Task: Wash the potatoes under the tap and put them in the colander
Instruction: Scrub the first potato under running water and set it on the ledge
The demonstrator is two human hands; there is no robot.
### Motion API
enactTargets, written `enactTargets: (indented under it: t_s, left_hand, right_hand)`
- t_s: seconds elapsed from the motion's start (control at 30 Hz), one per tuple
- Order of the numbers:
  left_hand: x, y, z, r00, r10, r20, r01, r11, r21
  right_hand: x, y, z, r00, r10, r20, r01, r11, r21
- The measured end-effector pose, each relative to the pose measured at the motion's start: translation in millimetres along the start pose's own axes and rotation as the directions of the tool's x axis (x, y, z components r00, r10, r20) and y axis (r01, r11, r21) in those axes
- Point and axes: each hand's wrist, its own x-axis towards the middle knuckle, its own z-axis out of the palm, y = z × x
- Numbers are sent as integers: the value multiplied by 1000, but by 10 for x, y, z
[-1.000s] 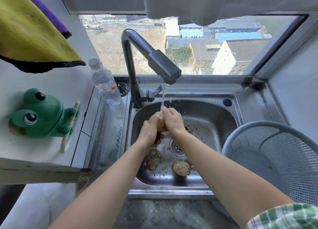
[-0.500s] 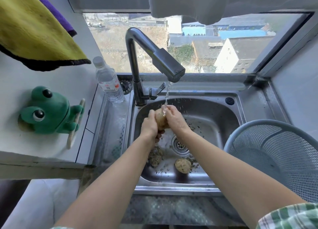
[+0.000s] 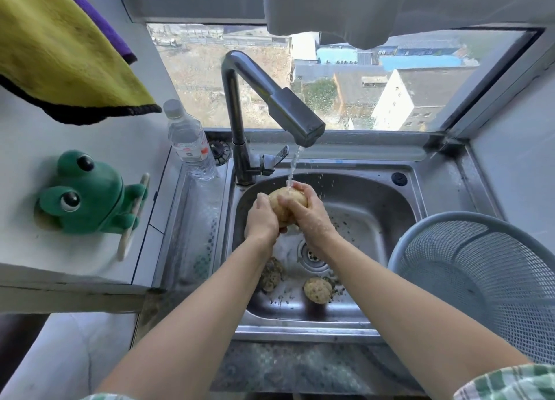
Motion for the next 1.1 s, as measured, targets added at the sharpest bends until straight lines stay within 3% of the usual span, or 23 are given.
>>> enactTargets:
  t_s: [0.1,0.17,0.23,0.3,0.4,0.5,0.6,0.7,0.77,0.93,1.0,1.1]
  left_hand:
    - [-52,-41,72,996,-49,72,58,991,-120]
    - [-99,-29,93,977,-133,169,172,955,-240]
    - [-104,-2,65,952,-202,230,273,900,-340]
    - [-76,16,15,949,-236,210,301,881,-366]
    - [-63,30,-15,963,-246,109,269,902,-337]
    - [-29,-8,15,963,-261,71,270,908,-319]
    - [-32,-45,33,956,-282,85,294,901,-320]
    - [-57,-36,1,953,-289,86,301,889,-346]
    - [-61,-29,-8,964,-260,62,266,907,-328]
    - [-162,-7,86,983,-130,132,163,944,-288]
    - [-172,14,93,982,-150,116,179,934,-308]
    - [-116,53,44,971,-231,59,237,903,-360]
  right_hand:
    - [78,-84,93,957,49,-286,-32,997,63]
    - [92,-121,107,929,-10,-370,20,1000,24]
    - [69,-131,80,938,-105,-330,96,994,-45]
    - [48,-113,23,973,-144,-183,145,989,-5]
    - [11,-62,-3,1000,2,9,-4,976,216]
    - [21,-32,86,988,114,-106,-88,971,222]
    - [17,-59,121,974,99,-205,-76,990,115]
    - [-62,-73,86,993,-3,-117,-7,997,-78]
    - [-107,-59,72,997,-23,-71,15,993,-118]
    - [-15,-169,95,932,29,-362,-52,997,-53]
    - [-6,-166,93,946,-22,-325,-27,989,-146]
    - [-81,-123,109,991,-72,-116,48,979,-200]
